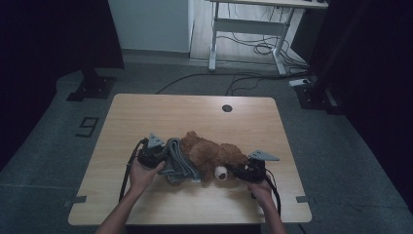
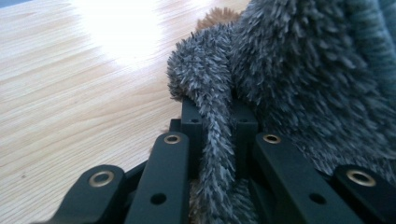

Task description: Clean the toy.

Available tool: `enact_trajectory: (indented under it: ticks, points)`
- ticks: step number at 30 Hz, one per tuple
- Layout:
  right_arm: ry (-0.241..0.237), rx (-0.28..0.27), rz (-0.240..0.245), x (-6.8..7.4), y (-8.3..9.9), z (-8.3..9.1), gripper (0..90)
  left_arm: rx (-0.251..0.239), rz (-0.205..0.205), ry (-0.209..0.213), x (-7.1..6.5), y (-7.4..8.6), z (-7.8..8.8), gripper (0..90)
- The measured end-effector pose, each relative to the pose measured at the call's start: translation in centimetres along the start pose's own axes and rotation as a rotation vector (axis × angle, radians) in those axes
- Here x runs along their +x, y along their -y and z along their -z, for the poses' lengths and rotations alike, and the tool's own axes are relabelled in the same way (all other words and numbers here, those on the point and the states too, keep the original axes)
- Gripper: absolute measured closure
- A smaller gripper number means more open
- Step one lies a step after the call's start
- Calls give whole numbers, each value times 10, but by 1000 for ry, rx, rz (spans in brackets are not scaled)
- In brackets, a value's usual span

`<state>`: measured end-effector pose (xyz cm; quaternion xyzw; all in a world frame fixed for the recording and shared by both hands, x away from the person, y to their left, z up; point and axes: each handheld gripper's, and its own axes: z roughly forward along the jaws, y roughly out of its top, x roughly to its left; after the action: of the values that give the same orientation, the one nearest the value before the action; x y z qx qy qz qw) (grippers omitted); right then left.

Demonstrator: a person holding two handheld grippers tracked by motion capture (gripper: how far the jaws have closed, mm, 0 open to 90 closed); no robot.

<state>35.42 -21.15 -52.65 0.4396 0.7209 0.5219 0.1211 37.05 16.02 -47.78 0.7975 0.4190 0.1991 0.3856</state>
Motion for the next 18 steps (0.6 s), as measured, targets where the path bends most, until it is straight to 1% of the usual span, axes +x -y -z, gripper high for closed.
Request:
enact_trajectory:
  ticks: [4, 5, 6, 8, 9, 10, 14, 15, 16, 17, 18]
  points:
    - [-1, 1, 2, 0, 0, 0, 392, 7, -7, -12, 3, 2, 2, 802]
    - [0, 3, 5, 0, 0, 0, 392, 8, -2, -10, 5, 4, 3, 802]
    - [-2, 2, 7, 0, 0, 0, 392, 7, 20, -2, 9, 8, 5, 802]
    - [-2, 3, 7, 0, 0, 0, 391, 11, 17, -8, 10, 9, 6, 802]
    - [-4, 1, 6, 0, 0, 0, 391, 12, 21, -18, 13, 12, 7, 802]
    - [-4, 1, 6, 0, 0, 0, 391, 12, 21, -18, 13, 12, 7, 802]
    - [-5, 6, 9, 0, 0, 1, 389, 18, 32, -32, 19, 21, 10, 802]
    - [-5, 4, 8, 0, 0, 1, 389, 23, 44, -44, 24, 27, 12, 802]
    - [-5, 6, 7, 0, 0, 1, 389, 27, 56, -47, 27, 29, 14, 803]
    - [-5, 6, 7, 0, 0, 1, 389, 27, 56, -47, 27, 29, 14, 803]
    - [-6, 4, 5, 0, 0, 0, 389, 18, 79, -30, 30, 29, 18, 803]
